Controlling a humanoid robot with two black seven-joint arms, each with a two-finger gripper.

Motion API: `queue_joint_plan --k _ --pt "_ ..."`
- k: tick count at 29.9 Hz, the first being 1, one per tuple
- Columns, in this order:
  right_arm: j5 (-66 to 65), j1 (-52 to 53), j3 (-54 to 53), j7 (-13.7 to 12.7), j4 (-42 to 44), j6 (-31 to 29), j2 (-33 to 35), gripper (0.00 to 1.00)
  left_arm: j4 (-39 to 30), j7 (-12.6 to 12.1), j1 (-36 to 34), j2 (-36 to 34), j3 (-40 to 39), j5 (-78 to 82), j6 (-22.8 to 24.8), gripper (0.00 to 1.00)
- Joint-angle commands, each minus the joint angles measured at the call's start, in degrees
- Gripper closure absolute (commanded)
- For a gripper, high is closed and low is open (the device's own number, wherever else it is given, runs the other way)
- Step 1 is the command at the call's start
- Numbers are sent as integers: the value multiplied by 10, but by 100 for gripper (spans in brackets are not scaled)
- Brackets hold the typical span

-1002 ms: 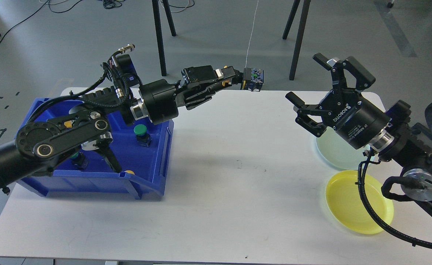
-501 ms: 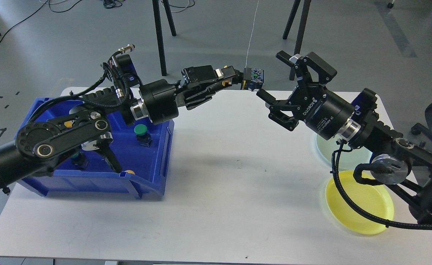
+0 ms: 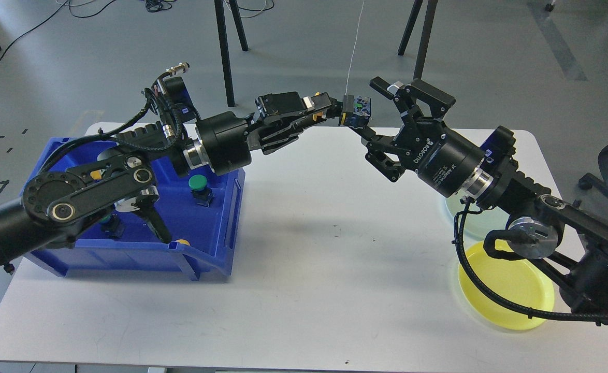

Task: Pass button and place on color plate
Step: 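Carry the button with the right gripper down to the yellow plate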

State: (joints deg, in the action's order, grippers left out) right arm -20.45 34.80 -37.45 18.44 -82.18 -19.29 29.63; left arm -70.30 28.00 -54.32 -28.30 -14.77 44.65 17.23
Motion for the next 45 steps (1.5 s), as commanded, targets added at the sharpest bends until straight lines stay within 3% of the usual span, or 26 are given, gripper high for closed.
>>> queue_joint_plan --k 1,6,10,12,16,21,28,34,40,42,45 --pt "-1 -1 -1 -1 -1 -1 3 67 1 0 0 0 0 0 0 97" --pt "0 -5 -2 7 -3 -12 5 97 0 0 0 2 0 -1 0 97" --pt "-4 -6 -2 8 0 -8 6 99 -2 0 1 2 0 -1 0 93" --pt "-5 -8 -1 8 0 -8 8 100 -3 0 1 2 0 -1 0 85" --pt "-6 -17 -1 7 -1 -8 9 100 -4 0 1 2 -3 -2 -1 51" --pt "-6 -39 -2 7 -3 -8 24 100 -4 0 4 4 -8 -32 -1 36" --pt "3 -124 -44 11 -21 -1 65 100 -4 0 5 4 -11 -35 0 33" --pt "114 -351 -195 10 -28 53 47 100 -3 0 9 3 -11 -40 -1 32" --pt "268 -523 -222 12 -37 117 51 100 -4 0 7 -3 -4 -41 -30 32" --pt "270 -551 -227 13 -33 119 51 100 -11 0 -1 -20 -2 -26 -35 32" --pt "274 -569 -231 13 -32 119 51 100 -45 0 -34 -113 24 33 -28 32"
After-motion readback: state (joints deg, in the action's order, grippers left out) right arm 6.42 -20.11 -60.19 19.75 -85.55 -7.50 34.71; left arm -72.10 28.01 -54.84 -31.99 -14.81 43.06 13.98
